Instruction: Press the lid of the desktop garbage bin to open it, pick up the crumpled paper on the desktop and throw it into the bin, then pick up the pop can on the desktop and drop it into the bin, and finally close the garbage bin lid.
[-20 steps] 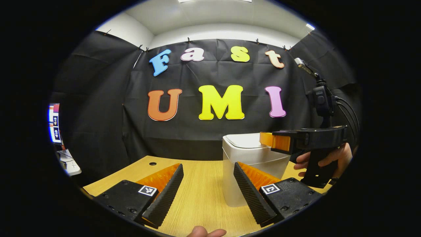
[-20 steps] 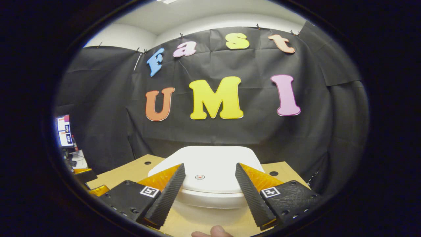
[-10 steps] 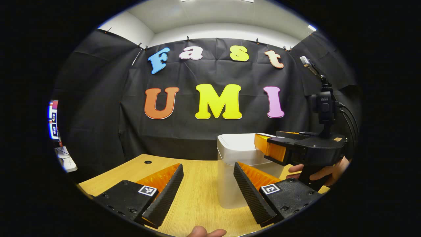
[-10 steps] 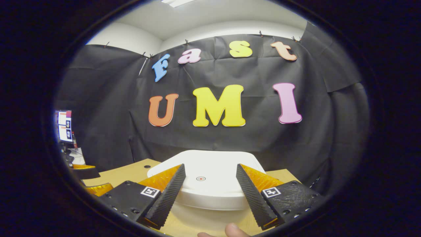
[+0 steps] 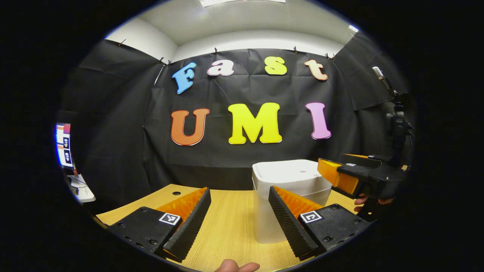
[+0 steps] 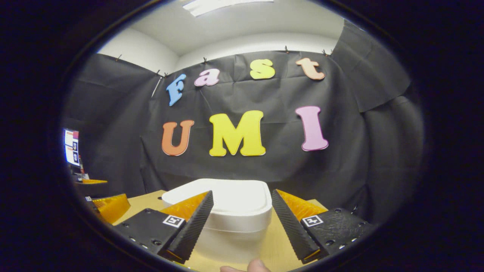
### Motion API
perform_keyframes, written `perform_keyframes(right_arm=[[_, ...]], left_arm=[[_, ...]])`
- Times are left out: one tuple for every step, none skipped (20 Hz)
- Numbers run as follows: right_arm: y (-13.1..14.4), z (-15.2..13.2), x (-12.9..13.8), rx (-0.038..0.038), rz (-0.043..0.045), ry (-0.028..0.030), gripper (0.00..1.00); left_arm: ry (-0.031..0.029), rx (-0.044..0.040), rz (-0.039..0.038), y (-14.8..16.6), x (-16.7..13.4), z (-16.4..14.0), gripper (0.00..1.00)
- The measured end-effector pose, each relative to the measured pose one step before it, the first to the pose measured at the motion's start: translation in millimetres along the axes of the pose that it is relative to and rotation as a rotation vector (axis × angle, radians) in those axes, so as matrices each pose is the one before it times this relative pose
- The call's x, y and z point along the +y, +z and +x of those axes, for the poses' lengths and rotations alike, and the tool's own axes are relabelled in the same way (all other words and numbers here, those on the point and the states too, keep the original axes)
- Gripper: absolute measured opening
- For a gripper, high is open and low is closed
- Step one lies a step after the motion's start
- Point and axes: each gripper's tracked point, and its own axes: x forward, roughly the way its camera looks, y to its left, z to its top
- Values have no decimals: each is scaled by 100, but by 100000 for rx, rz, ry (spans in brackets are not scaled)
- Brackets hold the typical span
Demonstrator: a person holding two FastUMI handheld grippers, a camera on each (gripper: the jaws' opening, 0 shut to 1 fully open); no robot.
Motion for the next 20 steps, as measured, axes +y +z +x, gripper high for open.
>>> perform_keyframes(right_arm=[[221, -799, -718, -1640, -213, -1606, 97], [156, -899, -845, -1492, 407, -1536, 97], [430, -1028, -784, -2706, 923, -1140, 98], [339, -650, -848, -2216, 588, -1545, 95], [-79, -1088, -1773, -1856, -193, -3953, 96], [-156, -548, -430, -382, -914, -1238, 96], [-92, -572, -420, -600, -1628, -723, 96], [71, -444, -165, -1159, -1573, -8, 96], [-142, -312, -258, -656, -1495, -310, 96], [-180, -299, -350, -166, -778, -774, 96], [-264, -149, -50, 146, 60, -85, 96], [-128, -175, 99, 453, 612, 287, 97], [-56, -198, 104, 281, 511, 377, 97], [53, -92, 94, -96, 290, 132, 97], [104, 86, -18, -133, -11, -22, 95], [3, -77, 76, -275, 68, 31, 97], [-16, 66, 272, 162, 117, 474, 97], [-56, -79, 38, 56, -101, 73, 97], [-105, -5, 26, 192, -16, 50, 95], [84, 25, 26, 85, 252, 8, 97]], left_arm=[[181, -730, 628, 123, -307, -11, 98], [59, -334, 251, 42, -388, 28, 98], [102, 373, -100, -222, -517, -8, 99], [-287, -410, -470, -39, -327, -74, 98], [520, -528, -1027, 24, -563, -212, 99], [131, 108, -432, -264, -192, -50, 98], [-39, 328, -608, -236, -356, -67, 98], [-353, 227, -389, -125, -307, -90, 98], [6, 453, 147, -198, -85, 22, 99], [486, 346, 535, -124, 96, -125, 98], [197, 72, 334, 3, -16, 8, 98], [-619, -81, -159, -26, -200, -7, 98], [-877, 208, -492, -46, -267, 10, 98], [-361, -328, -360, 135, -123, -70, 99], [311, -345, -20, 107, 153, -1, 99], [317, -117, 181, 73, 121, 47, 98], [608, -73, -120, -39, 243, 102, 98], [-8, 64, -412, -166, 86, 177, 98], [-139, 183, -453, -39, -59, 73, 98], [-340, 167, -76, -67, -114, -16, 98]])
